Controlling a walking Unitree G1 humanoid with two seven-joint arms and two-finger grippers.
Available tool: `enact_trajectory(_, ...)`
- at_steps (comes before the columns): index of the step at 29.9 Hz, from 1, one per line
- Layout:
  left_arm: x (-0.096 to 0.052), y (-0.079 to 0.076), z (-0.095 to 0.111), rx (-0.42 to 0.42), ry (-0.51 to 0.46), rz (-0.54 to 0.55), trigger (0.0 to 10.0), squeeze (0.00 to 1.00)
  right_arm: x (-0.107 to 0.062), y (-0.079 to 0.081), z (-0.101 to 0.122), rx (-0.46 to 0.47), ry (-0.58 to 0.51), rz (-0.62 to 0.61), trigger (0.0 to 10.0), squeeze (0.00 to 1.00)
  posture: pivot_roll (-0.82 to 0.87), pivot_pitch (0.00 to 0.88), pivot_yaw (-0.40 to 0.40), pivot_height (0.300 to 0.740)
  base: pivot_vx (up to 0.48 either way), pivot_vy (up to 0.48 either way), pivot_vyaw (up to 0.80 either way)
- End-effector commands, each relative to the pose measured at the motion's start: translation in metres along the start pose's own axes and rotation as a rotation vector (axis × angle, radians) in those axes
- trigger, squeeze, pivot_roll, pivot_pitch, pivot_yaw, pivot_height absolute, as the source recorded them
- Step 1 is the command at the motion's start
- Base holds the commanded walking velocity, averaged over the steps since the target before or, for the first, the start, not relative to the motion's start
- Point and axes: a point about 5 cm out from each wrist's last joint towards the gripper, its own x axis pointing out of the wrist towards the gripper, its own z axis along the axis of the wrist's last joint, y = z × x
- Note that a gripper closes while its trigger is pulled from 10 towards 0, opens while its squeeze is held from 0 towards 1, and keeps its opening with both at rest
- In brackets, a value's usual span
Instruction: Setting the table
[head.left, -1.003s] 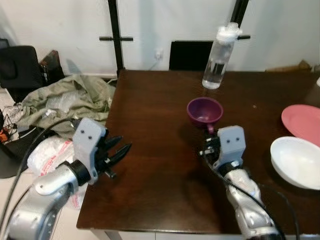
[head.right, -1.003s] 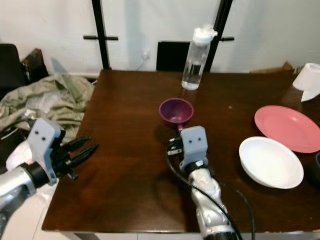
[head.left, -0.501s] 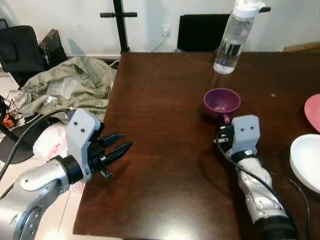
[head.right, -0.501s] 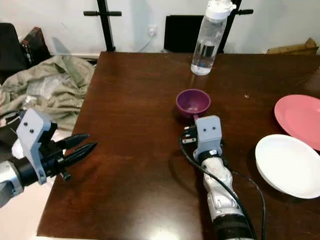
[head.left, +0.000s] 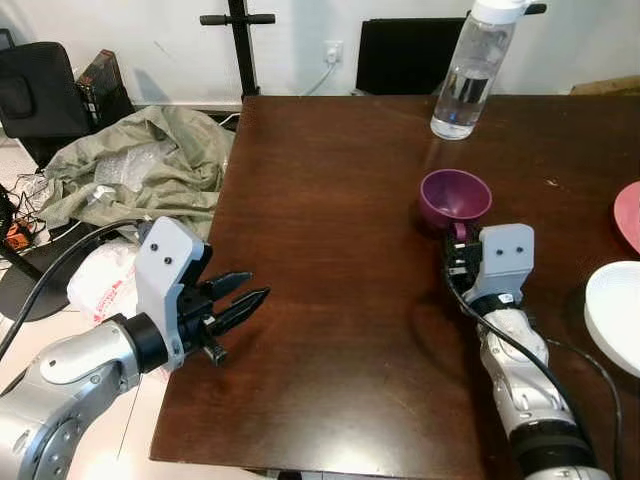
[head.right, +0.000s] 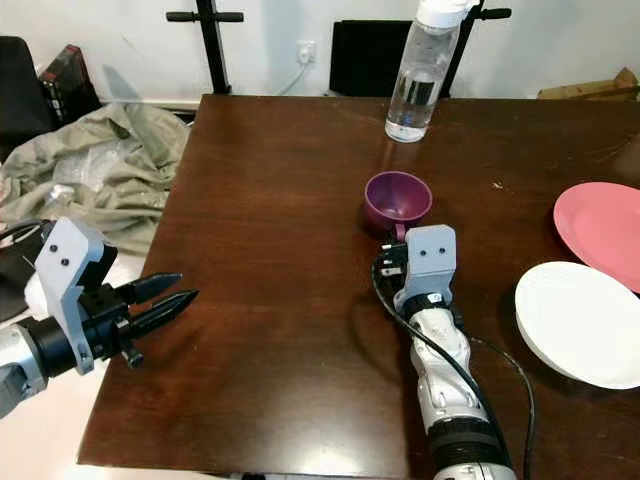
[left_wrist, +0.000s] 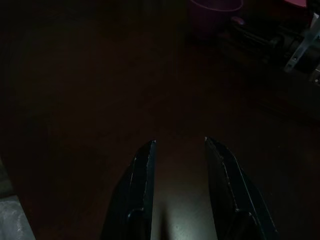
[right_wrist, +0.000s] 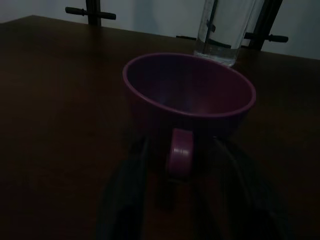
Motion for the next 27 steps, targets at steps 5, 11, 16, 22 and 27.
enact_trajectory(5, 0.002, -0.006, -0.006, -0.011, 0.005, -0.007, 10.0, 0.0, -0.009, -0.008, 0.011, -0.004, -0.049, -0.016, 10.0, 0.0, 0.21, 0.267, 0.119, 0.74, 0.0, 0.0, 0.0)
enact_trajectory(11, 0.008, -0.011, -0.017, -0.036, 0.005, -0.012, 10.0, 0.0, -0.036, -0.002, 0.018, 0.015, -0.059, 0.021, 10.0, 0.0, 0.16, 0.213, 0.103, 0.74, 0.0, 0.0, 0.0)
enact_trajectory(16, 0.015, -0.021, -0.041, -0.064, 0.037, -0.02, 10.0, 0.0, -0.078, 0.021, 0.012, 0.1, 0.004, 0.055, 10.0, 0.0, 0.1, 0.15, 0.098, 0.74, 0.0, 0.0, 0.0)
enact_trajectory(22, 0.02, -0.028, -0.062, -0.048, 0.078, -0.005, 10.0, 0.0, -0.097, 0.04, 0.009, 0.2, 0.043, 0.045, 10.0, 0.0, 0.06, 0.116, 0.102, 0.74, 0.0, 0.0, 0.0)
enact_trajectory(27, 0.028, -0.035, -0.071, -0.056, 0.069, 0.036, 10.0, 0.0, -0.093, 0.05, 0.004, 0.26, 0.072, -0.004, 10.0, 0.0, 0.03, 0.092, 0.106, 0.74, 0.0, 0.0, 0.0)
